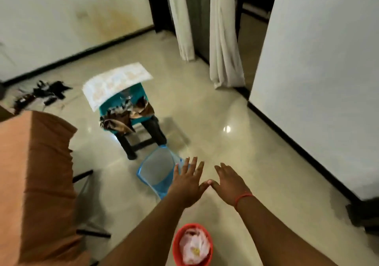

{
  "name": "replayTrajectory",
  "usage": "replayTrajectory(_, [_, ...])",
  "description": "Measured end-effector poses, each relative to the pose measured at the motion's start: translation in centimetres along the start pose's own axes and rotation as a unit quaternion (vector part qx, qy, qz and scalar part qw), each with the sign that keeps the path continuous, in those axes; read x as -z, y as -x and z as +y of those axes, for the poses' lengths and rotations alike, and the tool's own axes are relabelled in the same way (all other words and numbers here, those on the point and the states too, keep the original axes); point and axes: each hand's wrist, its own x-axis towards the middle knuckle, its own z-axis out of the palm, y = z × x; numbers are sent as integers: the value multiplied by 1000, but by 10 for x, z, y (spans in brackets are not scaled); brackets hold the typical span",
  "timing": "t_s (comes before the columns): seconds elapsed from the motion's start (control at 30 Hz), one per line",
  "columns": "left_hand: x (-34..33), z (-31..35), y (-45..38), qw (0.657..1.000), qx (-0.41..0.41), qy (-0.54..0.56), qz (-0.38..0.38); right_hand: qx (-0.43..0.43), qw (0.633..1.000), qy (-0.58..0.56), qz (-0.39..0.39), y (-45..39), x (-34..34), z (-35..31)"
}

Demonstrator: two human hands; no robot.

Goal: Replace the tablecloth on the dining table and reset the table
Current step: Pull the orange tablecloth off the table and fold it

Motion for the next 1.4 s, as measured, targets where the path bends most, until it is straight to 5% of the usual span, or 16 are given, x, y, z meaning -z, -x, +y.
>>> replayTrajectory(0.23, [127, 71, -71, 989, 77, -72, 104, 91, 987, 103, 80, -46, 190, 50])
replayTrajectory(0.47, [183, 90, -125, 977, 118, -69, 165, 146, 971, 148, 119, -108, 296, 64])
replayTrajectory(1.13, [258, -166, -346, 934, 329, 54, 132, 275, 928, 252, 1, -473, 334, -109])
replayTrajectory(1.4, [238, -283, -348, 836, 522, 140, 93, 419, 853, 294, -99, -620, 287, -246])
